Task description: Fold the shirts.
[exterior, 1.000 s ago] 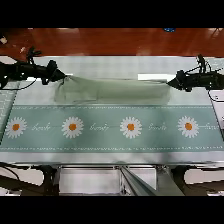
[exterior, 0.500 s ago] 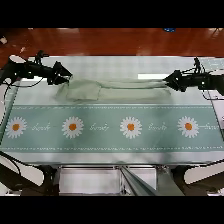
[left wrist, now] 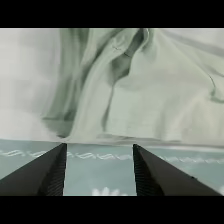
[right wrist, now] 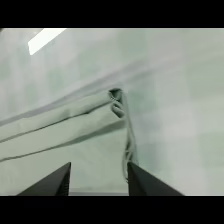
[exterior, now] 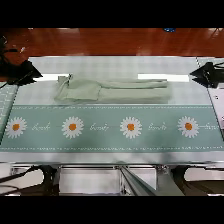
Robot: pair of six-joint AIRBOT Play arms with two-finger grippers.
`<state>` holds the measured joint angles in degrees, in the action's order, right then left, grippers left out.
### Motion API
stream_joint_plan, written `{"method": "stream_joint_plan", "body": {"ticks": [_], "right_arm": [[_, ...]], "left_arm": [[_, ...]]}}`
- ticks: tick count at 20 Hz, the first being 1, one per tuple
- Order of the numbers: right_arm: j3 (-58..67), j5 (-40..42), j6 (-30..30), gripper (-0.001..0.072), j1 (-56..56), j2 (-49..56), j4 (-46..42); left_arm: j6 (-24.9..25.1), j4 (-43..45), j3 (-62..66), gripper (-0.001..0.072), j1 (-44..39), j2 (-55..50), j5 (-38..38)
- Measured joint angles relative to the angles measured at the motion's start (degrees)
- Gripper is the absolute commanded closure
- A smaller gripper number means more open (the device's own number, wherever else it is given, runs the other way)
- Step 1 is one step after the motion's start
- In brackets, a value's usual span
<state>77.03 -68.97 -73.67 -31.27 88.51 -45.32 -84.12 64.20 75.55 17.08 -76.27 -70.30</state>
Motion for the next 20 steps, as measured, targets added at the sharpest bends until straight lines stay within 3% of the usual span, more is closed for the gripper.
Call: {"method": "stream_joint_plan", "body": {"ticks": [2,6,14,15,16,17,18,19,20], "right_arm": [[-5.09,3.06,-1.77,0.0296,-0.85,-1.14,-2.47],[-11.28,7.91,-1.4,0.0297,0.85,1.57,1.46],[-7.08,10.32,-0.63,0.0302,9.79,13.0,8.83],[-6.19,10.03,-1.03,0.0325,10.99,14.16,9.4],[-5.31,9.94,-1.38,0.0409,12.17,15.04,9.4],[-4.52,10.03,-1.55,0.0572,13.42,15.89,9.29],[-3.63,10.1,-1.64,0.0687,14.53,16.48,8.41],[-2.6,9.81,-1.4,0.0687,15.41,16.83,8.07],[-1.27,9.33,-0.81,0.0688,16.24,17.03,7.89]], "left_arm": [[0.2,0.63,-11.98,0.0201,-1.77,9.68,7.65],[0.35,-2.12,-31.85,0.0201,-7.37,22.95,18.88],[0.28,-6.45,-41.7,0.0201,-13.94,28.04,26.32],[0.28,-6.67,-41.9,0.0201,-14.12,28.15,26.6],[0.28,-6.84,-42.05,0.0201,-14.25,28.22,26.93],[0.28,-6.88,-42.18,0.0201,-14.36,28.28,26.95],[0.28,-7.06,-42.27,0.0204,-14.43,28.35,27.39],[0.26,-7.17,-42.32,0.0288,-14.49,28.37,27.41],[0.26,-7.28,-42.38,0.0506,-14.51,28.37,27.47]]}}
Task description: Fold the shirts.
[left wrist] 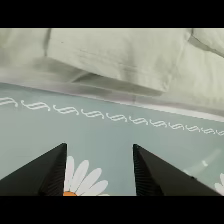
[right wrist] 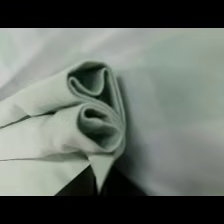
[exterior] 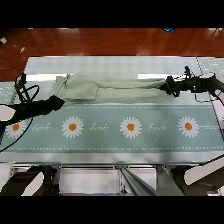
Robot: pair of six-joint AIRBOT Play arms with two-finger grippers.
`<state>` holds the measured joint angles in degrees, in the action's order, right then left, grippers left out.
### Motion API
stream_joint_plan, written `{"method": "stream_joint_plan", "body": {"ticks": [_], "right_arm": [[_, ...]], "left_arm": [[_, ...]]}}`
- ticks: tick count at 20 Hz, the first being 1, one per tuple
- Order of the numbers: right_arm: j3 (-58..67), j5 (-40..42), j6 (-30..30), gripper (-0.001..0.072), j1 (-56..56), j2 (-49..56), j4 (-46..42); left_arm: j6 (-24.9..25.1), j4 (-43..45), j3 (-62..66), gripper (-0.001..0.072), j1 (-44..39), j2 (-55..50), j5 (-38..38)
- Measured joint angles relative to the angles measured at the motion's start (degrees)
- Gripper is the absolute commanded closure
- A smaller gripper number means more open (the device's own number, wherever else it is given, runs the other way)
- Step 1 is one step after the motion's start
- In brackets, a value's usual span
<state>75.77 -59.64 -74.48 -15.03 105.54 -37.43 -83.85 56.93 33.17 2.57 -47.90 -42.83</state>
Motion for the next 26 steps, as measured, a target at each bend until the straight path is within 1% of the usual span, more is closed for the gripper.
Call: {"method": "stream_joint_plan", "body": {"ticks": [1,4,7,9,11,13,19,23,26], "right_arm": [[1.16,-1.11,0.5,0.0688,0.52,-0.35,0.26],[3.3,-3.41,1.4,0.0688,1.46,-4.76,-1.62],[3.74,-6.16,1.51,0.0688,1.81,-12.72,-8.28],[2.56,-8.44,1.4,0.0688,1.97,-19.69,-11.87],[0.17,-9.97,1.33,0.0688,2.01,-26.97,-14.12],[-3.02,-11.32,0.94,0.0688,2.05,-34.4,-15.45],[-11.93,-15.5,-1.33,0.0688,2.05,-53.2,-16.68],[-14.49,-17.18,-3.13,0.0688,2.05,-60.7,-16.7],[-15.19,-17.68,-3.63,0.0688,2.05,-63.23,-16.06]], "left_arm": [[0.0,-0.24,-0.02,0.0688,-0.02,0.0,0.07],[0.46,-2.71,0.22,0.0692,-0.44,-0.04,1.03],[1.29,-4.9,3.04,0.0692,-3.78,-2.14,4.44],[1.53,-5.57,7.26,0.0692,-7.76,-6.67,6.49],[1.53,-5.97,13.46,0.0692,-12.33,-13.51,7.32],[1.11,-6.25,21.42,0.0692,-17.18,-21.84,6.4],[-2.49,-6.43,46.9,0.0692,-31.78,-46.31,-1.9],[-5.57,-6.69,59.45,0.0692,-40.33,-58.03,-8.17],[-6.62,-9.07,63.89,0.0692,-45.57,-62.93,-10.45]]}}
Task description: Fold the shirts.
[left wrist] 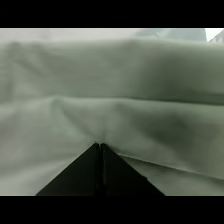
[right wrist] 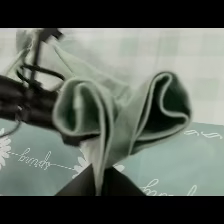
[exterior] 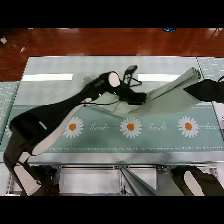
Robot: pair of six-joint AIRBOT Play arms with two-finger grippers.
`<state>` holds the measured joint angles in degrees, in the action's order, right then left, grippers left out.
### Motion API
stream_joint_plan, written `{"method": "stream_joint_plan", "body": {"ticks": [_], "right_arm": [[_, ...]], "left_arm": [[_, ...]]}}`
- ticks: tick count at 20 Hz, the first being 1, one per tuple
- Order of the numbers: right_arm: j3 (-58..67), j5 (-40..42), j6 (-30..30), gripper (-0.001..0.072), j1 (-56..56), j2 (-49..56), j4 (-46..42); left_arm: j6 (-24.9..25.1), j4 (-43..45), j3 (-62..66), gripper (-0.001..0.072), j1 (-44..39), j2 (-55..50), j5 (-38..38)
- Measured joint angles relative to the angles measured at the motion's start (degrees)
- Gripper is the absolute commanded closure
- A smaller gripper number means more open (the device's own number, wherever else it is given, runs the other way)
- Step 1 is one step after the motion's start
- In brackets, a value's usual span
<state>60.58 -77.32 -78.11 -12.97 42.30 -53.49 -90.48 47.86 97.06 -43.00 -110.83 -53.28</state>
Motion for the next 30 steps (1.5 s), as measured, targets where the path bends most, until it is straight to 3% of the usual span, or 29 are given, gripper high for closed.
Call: {"method": "stream_joint_plan", "body": {"ticks": [6,13,20,25,30], "right_arm": [[-0.31,-0.13,-0.44,0.0688,0.0,-1.31,1.16],[-0.35,0.17,-1.49,0.0688,0.0,-1.42,1.99],[0.46,9.44,-2.34,0.0688,11.17,6.97,5.92],[9.79,18.64,-2.54,0.0688,25.66,25.22,7.72],[24.87,22.91,-3.06,0.0687,34.64,46.23,10.38]], "left_arm": [[0.31,-3.87,2.69,0.0692,-4.28,-3.61,-1.79],[2.62,-1.2,4.98,0.0691,7.48,2.4,-10.62],[3.67,12.35,-11.21,0.069,24.87,28.57,-15.26],[3.85,14.78,-31.01,0.069,36.39,50.51,-12.63],[2.91,14.88,-46.75,0.069,40.81,64.83,-11.54]]}}
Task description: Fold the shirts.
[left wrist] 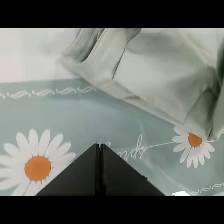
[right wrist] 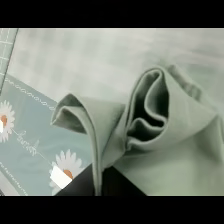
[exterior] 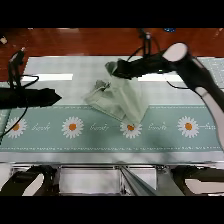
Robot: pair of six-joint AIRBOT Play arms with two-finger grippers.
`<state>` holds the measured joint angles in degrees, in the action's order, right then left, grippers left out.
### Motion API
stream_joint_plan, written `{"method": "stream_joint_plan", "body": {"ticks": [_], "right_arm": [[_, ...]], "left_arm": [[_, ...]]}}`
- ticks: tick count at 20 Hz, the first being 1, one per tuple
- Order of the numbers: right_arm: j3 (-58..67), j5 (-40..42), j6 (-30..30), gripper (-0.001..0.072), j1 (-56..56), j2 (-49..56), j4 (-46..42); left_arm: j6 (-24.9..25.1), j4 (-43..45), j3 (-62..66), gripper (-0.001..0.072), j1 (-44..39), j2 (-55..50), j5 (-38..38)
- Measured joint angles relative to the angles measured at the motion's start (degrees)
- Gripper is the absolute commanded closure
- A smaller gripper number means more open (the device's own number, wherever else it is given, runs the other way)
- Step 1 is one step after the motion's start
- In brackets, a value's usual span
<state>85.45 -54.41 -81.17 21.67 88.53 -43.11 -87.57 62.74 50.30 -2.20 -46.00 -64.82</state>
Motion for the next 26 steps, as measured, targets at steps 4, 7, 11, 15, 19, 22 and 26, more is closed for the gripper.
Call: {"method": "stream_joint_plan", "body": {"ticks": [4,7,11,15,19,22,26], "right_arm": [[8.11,1.4,-1.44,0.0296,3.37,12.26,2.86],[10.23,-0.17,-1.88,0.0297,4.22,16.63,4.66],[11.21,-9.22,-2.43,0.0297,-0.09,14.71,2.6],[7.17,-16.83,-6.88,0.0297,-7.04,1.51,-16.02],[-14.71,-11.63,-16.83,0.0297,-13.42,-18.78,-34.25],[-35.67,-1.16,-24.2,0.0297,-15.76,-30.14,-33.79],[-52.72,12.46,-23.82,0.0297,-15.34,-32.0,-18.29]], "left_arm": [[-0.55,-2.73,-7.41,0.069,0.79,3.91,2.21],[-0.74,-3.78,-10.64,0.069,0.96,4.76,4.37],[-0.74,-4.48,-12.17,0.069,1.07,5.16,5.92],[-0.76,-4.66,-12.61,0.069,1.07,5.22,6.16],[-0.76,-4.7,-12.72,0.069,1.07,5.22,6.34],[-0.76,-4.72,-12.72,0.0691,1.07,5.22,6.36],[-0.79,-4.85,-12.72,0.0691,1.07,5.22,6.34]]}}
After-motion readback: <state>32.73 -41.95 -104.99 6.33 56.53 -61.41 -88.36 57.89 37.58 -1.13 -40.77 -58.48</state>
